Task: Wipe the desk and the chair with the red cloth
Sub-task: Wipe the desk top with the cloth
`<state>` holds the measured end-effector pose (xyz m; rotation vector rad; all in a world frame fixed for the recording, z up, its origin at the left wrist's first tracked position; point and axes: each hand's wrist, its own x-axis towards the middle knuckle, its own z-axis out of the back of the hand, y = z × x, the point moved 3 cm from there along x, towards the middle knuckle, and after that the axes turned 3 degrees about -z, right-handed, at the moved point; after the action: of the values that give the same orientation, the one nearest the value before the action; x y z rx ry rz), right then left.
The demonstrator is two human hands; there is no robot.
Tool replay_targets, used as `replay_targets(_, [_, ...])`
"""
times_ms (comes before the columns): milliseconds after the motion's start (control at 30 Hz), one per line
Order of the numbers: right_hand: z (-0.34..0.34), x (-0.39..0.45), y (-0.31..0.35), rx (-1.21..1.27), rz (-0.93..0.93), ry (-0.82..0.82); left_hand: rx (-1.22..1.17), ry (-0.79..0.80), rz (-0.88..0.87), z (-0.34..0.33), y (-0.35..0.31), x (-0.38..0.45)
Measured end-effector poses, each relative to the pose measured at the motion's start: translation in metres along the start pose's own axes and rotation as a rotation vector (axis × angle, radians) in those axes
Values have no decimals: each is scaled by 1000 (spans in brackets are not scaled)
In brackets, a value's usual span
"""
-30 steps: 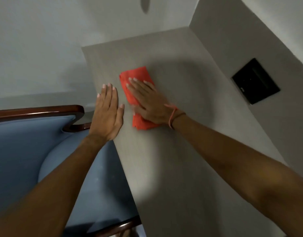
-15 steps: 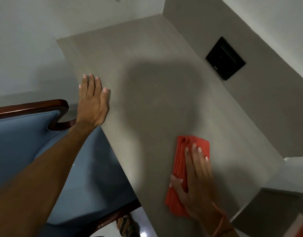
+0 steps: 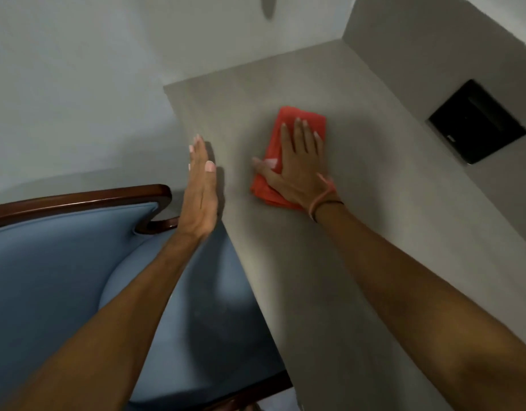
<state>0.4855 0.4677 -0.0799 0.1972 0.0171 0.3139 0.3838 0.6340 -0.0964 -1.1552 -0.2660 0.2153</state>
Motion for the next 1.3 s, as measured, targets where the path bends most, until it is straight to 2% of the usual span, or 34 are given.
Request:
replay_targets(67, [-6,10,26,0,57,-5,40,-63,6,12,6,-7])
replay_targets(167, [-9,-4,50,-4,176,0,219,-50,-14,26,22,-23])
replay_targets(300, [-16,-69,62,41,368,-8,288,-46,2,34,28,-49])
replay_targets(433, [-10,-153,40,104,395,-26,335,-23,-40,26,9,-78])
replay_targets(567, [-5,-248,-6,84,232,-40,427,63,-92,12,-21,-107])
replay_targets(733, [14,-325,-87,-37,-181,-42,855,288,-336,-7,-58,-135])
replay_targets(867, [26,-292,-104,33,-291,-47,999,346,-320,-21,-62,-145])
replay_targets(1033, [26,-197,-92,97,-254,-39,1020,310,-231,-31,-39,-160])
replay_targets(1133, [20,-156,-62,112,-215,-39,1063,281,-215,-16,-27,-167])
replay_targets(1300, [15,-143,6,279,-82,-1,1120,282,2,46,10,-206])
